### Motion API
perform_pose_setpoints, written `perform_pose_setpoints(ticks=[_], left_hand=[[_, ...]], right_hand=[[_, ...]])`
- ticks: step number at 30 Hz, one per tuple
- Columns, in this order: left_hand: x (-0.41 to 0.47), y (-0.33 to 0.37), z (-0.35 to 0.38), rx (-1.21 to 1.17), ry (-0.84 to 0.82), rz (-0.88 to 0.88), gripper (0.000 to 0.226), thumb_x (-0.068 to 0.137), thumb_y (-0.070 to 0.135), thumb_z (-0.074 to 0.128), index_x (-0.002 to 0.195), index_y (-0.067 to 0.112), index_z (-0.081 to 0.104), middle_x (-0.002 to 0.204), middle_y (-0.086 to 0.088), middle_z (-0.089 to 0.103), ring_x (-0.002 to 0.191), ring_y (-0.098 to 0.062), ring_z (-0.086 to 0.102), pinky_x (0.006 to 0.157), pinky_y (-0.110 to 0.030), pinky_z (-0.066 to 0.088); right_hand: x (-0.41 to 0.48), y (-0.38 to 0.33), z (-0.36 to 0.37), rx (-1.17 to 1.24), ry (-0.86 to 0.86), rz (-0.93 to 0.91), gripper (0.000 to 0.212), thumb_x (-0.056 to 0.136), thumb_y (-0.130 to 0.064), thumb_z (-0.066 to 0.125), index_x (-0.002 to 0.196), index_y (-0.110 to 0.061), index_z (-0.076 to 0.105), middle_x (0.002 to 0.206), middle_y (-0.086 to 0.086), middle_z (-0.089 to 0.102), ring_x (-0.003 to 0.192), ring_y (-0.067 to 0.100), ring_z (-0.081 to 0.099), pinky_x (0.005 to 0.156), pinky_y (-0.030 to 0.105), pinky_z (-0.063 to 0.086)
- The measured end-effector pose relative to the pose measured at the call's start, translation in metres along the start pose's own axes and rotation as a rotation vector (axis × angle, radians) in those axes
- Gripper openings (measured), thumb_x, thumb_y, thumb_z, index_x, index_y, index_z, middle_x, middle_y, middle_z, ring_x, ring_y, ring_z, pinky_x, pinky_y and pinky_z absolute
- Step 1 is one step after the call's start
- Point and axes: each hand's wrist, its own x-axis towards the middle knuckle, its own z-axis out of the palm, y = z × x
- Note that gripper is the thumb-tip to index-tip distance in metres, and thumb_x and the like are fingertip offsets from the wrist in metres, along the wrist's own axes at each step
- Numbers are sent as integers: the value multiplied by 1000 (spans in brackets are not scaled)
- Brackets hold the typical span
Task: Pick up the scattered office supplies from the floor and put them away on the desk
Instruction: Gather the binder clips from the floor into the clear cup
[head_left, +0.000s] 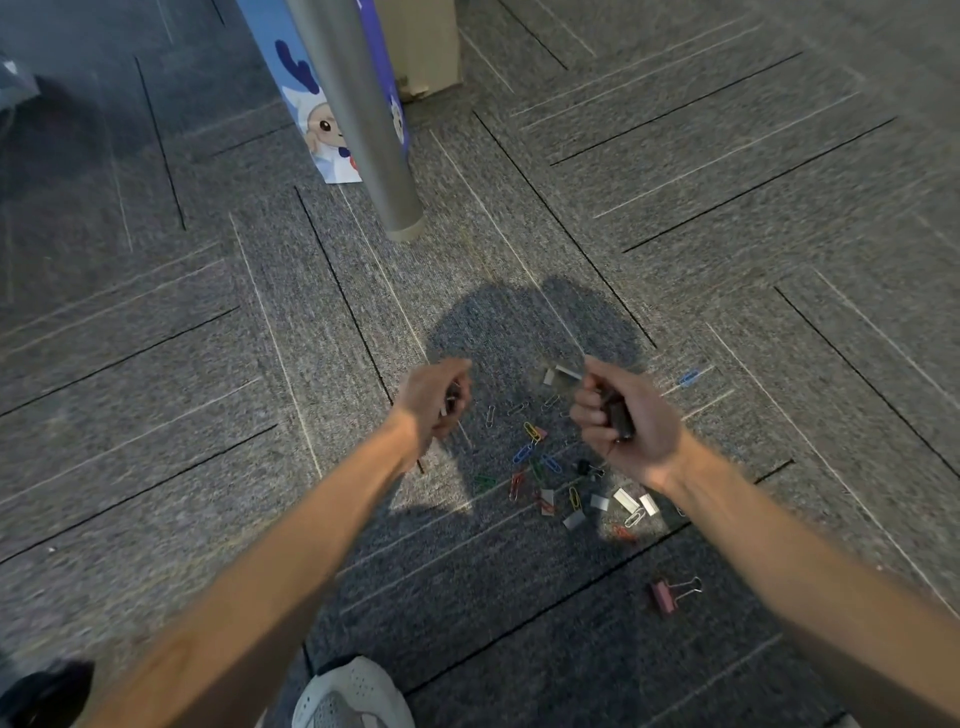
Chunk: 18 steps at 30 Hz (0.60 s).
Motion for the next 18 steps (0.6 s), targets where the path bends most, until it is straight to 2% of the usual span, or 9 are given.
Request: perform_pose_setpoints(ticks=[3,4,6,9,12,13,16,18], left_hand=[[10,-1,10,619,-7,168,34,96,27,48,66,14,53,55,4,49,40,-7,38,41,-18,32],[15,2,17,823,2,231,31,96,27,48,69,15,55,58,5,54,41,-5,43,43,-17,36],[25,11,33,1089,6,318,22,95,29,46,83,17,59,71,4,63,46,-4,49,45,-16,38],[40,27,55,1394,-52,466,21,96,30,38,105,19,53,70,3,60,45,-8,44,41,-19,38],[52,38,70,1673,-142,579,32,98,35,33,125,21,39,57,6,44,42,-9,36,40,-20,31],[56,40,72,1744,-169,617,33,98,38,33,126,21,38,56,6,41,42,-8,35,41,-20,29],[66,41,77,1868,-241,706,33,98,42,35,119,18,40,55,4,41,44,-9,34,49,-26,36],[70,40,79,1912,-287,762,30,99,41,33,114,15,42,57,4,44,44,-10,35,47,-25,32]], right_hand=[[4,0,-7,-209,137,-11,37,95,-36,53,64,-22,38,54,-8,27,43,8,22,34,18,20],[5,0,-11,-271,176,-20,40,95,-38,53,62,-23,38,53,-7,26,42,9,22,34,19,20],[4,-2,-15,-377,225,-26,41,95,-40,53,61,-23,39,53,-6,27,41,10,23,35,19,21],[2,-6,-22,-438,244,-15,41,95,-42,53,62,-21,40,51,-6,27,41,10,24,35,18,21],[0,-10,-26,-438,253,-31,42,94,-42,55,59,-23,40,55,-5,25,43,10,23,36,18,21],[0,-11,-28,-423,258,-38,43,93,-41,55,57,-24,41,56,-4,24,44,10,22,36,18,20],[-1,-13,-33,-376,288,-50,43,95,-40,54,58,-24,37,57,-3,23,44,10,21,37,20,20],[-2,-14,-35,-353,314,-50,44,95,-39,55,59,-24,35,57,-3,22,44,11,20,38,21,19]])
